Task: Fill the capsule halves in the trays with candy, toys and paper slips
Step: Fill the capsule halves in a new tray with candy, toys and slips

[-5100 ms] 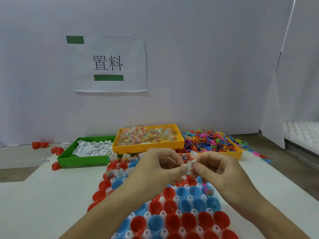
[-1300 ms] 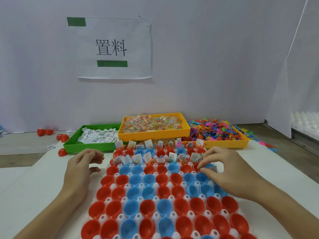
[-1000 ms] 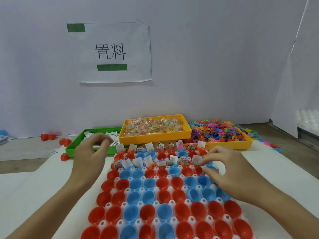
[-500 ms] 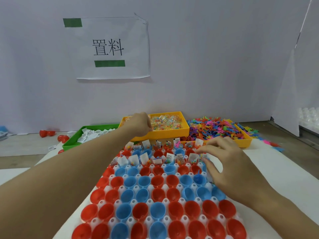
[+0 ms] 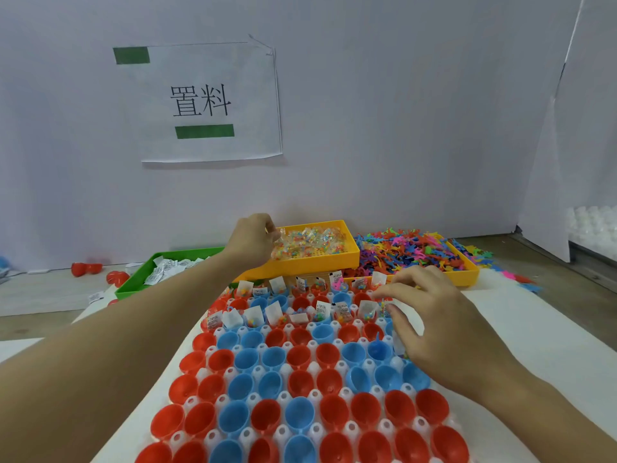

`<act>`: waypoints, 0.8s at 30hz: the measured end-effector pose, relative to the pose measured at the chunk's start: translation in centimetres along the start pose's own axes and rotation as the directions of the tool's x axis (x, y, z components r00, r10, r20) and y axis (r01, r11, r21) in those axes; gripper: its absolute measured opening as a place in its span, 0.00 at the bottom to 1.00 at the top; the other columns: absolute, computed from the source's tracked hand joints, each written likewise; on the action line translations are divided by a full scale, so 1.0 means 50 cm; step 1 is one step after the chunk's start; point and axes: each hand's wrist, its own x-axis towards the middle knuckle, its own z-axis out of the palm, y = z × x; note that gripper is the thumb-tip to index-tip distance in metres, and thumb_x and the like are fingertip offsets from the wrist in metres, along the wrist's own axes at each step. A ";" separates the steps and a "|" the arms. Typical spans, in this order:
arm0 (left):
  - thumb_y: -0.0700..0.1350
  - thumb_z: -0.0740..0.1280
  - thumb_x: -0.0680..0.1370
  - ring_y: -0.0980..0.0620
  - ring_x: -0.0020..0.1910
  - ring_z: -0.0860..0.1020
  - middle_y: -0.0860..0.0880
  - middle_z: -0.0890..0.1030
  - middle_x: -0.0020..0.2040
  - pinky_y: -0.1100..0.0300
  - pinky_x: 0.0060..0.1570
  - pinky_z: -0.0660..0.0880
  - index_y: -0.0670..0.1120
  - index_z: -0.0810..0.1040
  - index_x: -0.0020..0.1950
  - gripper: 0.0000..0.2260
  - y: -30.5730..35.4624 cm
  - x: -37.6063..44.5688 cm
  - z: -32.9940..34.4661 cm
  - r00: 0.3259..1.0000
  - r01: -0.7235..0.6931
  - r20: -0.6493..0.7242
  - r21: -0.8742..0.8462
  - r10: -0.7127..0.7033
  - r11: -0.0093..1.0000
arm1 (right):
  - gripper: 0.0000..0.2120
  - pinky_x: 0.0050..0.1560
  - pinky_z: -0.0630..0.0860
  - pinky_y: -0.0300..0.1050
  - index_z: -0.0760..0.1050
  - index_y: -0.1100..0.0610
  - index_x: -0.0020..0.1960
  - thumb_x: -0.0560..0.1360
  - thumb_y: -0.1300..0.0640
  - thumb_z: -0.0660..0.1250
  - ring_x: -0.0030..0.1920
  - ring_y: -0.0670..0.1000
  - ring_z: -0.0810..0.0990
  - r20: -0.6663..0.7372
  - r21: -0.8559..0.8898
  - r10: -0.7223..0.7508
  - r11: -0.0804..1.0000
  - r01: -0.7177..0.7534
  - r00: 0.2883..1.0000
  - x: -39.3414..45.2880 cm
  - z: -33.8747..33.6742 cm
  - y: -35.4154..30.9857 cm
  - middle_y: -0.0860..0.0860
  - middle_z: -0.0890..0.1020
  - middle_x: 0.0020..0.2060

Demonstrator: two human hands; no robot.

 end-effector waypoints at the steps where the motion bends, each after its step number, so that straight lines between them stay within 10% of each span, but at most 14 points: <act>1: 0.42 0.63 0.82 0.48 0.44 0.76 0.42 0.80 0.53 0.58 0.41 0.71 0.40 0.77 0.56 0.07 0.000 -0.001 -0.003 1.000 -0.006 -0.016 0.002 0.006 1.000 | 0.13 0.50 0.67 0.28 0.82 0.49 0.59 0.76 0.59 0.70 0.54 0.42 0.71 0.005 0.000 0.001 1.000 -0.001 1.000 0.000 0.000 0.000 0.42 0.75 0.49; 8: 0.42 0.62 0.83 0.54 0.35 0.79 0.46 0.83 0.42 0.63 0.32 0.72 0.43 0.74 0.52 0.04 0.047 -0.047 -0.036 0.991 -0.003 -0.128 -0.310 -0.039 0.951 | 0.13 0.49 0.67 0.27 0.82 0.50 0.58 0.75 0.60 0.71 0.53 0.41 0.71 -0.008 0.003 -0.012 1.000 0.012 1.000 -0.001 -0.005 -0.009 0.41 0.76 0.49; 17: 0.39 0.68 0.79 0.50 0.36 0.84 0.45 0.85 0.36 0.62 0.39 0.81 0.40 0.79 0.51 0.04 0.128 -0.241 -0.115 0.985 -0.073 0.060 -0.711 0.164 0.700 | 0.11 0.58 0.64 0.22 0.81 0.51 0.59 0.78 0.50 0.67 0.54 0.40 0.72 -0.075 0.076 -0.104 0.991 0.109 0.992 -0.002 -0.005 -0.061 0.41 0.78 0.50; 24: 0.40 0.70 0.78 0.51 0.39 0.84 0.51 0.86 0.38 0.55 0.44 0.82 0.49 0.84 0.45 0.06 0.137 -0.300 -0.098 0.935 -0.193 0.104 -0.652 0.338 0.733 | 0.16 0.47 0.76 0.29 0.80 0.40 0.56 0.72 0.37 0.64 0.48 0.39 0.82 -0.019 0.510 0.058 0.860 -0.040 0.998 -0.002 -0.004 -0.111 0.36 0.84 0.44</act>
